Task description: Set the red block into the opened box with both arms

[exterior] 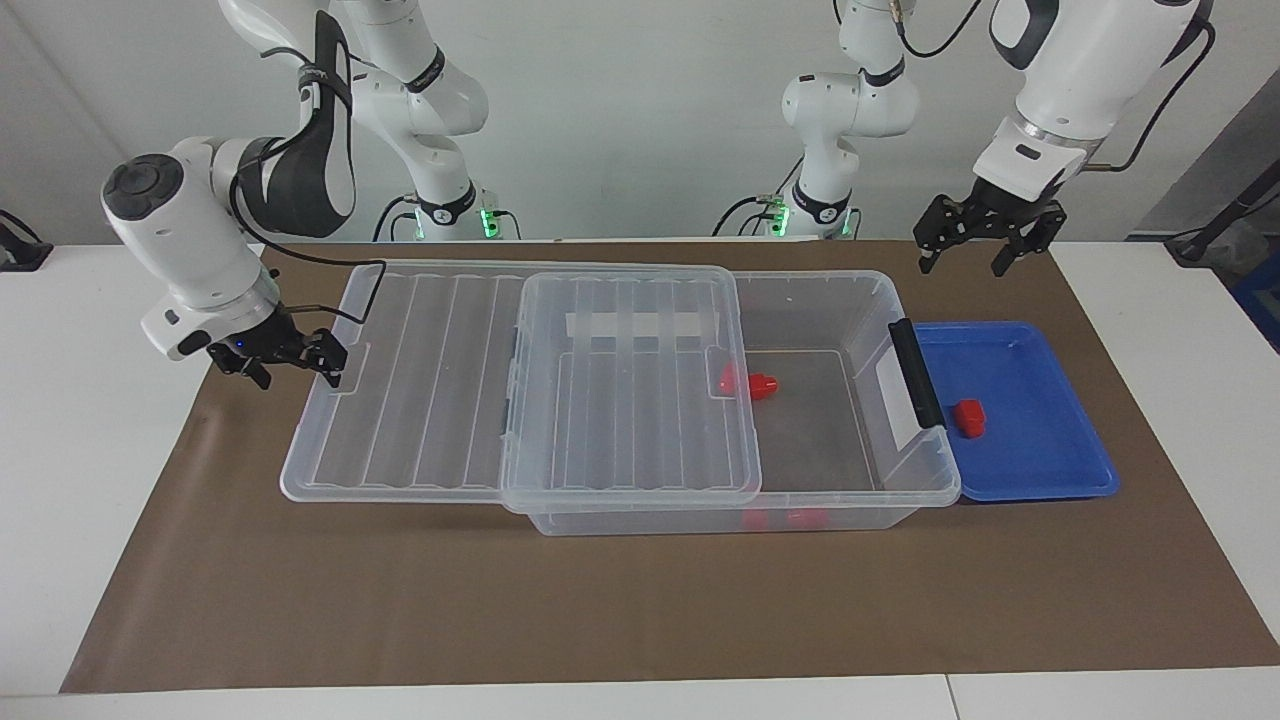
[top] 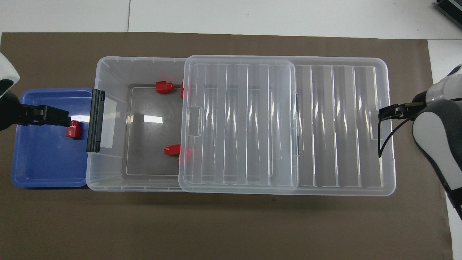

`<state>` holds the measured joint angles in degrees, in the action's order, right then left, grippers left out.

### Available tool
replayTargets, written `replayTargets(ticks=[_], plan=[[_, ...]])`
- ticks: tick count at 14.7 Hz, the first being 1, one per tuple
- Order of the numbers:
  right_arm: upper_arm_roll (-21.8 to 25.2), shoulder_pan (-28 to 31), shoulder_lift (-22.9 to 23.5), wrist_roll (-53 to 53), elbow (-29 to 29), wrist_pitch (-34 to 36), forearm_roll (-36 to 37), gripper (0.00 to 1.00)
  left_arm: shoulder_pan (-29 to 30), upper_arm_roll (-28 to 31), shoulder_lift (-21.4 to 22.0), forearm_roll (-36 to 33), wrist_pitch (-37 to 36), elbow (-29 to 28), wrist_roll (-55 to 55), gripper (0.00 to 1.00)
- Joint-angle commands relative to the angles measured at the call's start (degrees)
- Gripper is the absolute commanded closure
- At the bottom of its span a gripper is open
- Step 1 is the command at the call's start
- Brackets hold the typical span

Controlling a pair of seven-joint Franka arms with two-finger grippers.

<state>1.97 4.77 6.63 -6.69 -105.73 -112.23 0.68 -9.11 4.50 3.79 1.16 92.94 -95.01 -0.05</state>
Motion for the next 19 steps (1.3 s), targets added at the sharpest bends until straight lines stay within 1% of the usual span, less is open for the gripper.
replayTargets(ticks=[1,2,3,4,5,6,7,8,10,12,13,15,16,17,19], plan=[[-0.48,0.06,-2.31,-1.13,0.08,1.92,-0.15,0.0,1.55,-0.2,0.43,-1.08,0.67,0.09,-0.3,0.0],[-1.17,0.06,-2.75,-1.04,0.7,2.97,-0.15,0.0,1.9,-0.11,0.87,-1.08,1.89,-1.39,-0.3,0.0],[-1.7,0.06,-3.19,-0.69,1.23,4.2,-0.07,0.0,2.16,-0.02,1.74,-1.16,7.12,-4.01,-0.39,0.0],[-2.14,0.06,-3.55,0.44,1.93,5.51,-0.07,0.0,2.42,0.07,2.97,-1.25,12.48,-8.3,-0.83,0.0],[-3.02,-0.03,-4.25,2.11,2.37,6.83,0.2,0.0,3.04,0.07,4.46,-1.43,16.45,-12.52,-0.66,0.0],[-3.81,-0.03,-5.04,3.95,2.46,7.45,0.46,0.0,4.17,-0.02,4.65,-1.43,18.66,-14.74,-0.13,0.0],[-4.69,0.06,-6.17,5.53,2.46,7.72,0.55,0.0,5.92,-0.02,3.78,-1.43,19.47,-14.85,0.39,0.0],[-5.13,-0.03,-6.97,6.86,2.46,8.25,0.64,0.0,7.33,-0.02,2.46,-1.69,19.65,-14.5,3.53,0.0],[-5.93,-0.03,-8.81,9.76,2.55,9.83,0.9,0.0,10.23,-0.02,-0.44,-3.27,21.4,-14.15,12.75,0.0],[-5.93,0.06,-11.01,10.21,2.72,11.76,0.81,0.0,11.48,-0.02,-4.56,-3.19,25.52,-14.76,13.14,0.0],[-6.01,0.06,-11.11,10.12,4.2,12.9,0.9,0.0,11.65,-0.02,-6.84,-3.19,28.24,-15.02,13.23,0.0],[-6.36,0.06,-9.45,10.64,9.47,18.16,0.81,0.0,12.44,-0.02,-9.75,-3.19,35.95,-17.65,13.32,0.0],[-6.54,-0.03,-8.66,11.78,11.41,18.88,0.81,0.0,12.45,-0.02,-10.55,-3.19,40.26,-19.66,13.23,0.0],[-7.24,-0.03,-8.21,12.83,13.25,19.58,0.9,0.0,12.53,-0.02,-11.43,-3.19,43.0,-20.99,13.23,0.0],[-7.51,-0.03,-6.11,13.11,17.9,23.35,0.81,0.0,12.71,-0.02,-13.53,-3.19,46.97,-22.05,13.14,0.0]])
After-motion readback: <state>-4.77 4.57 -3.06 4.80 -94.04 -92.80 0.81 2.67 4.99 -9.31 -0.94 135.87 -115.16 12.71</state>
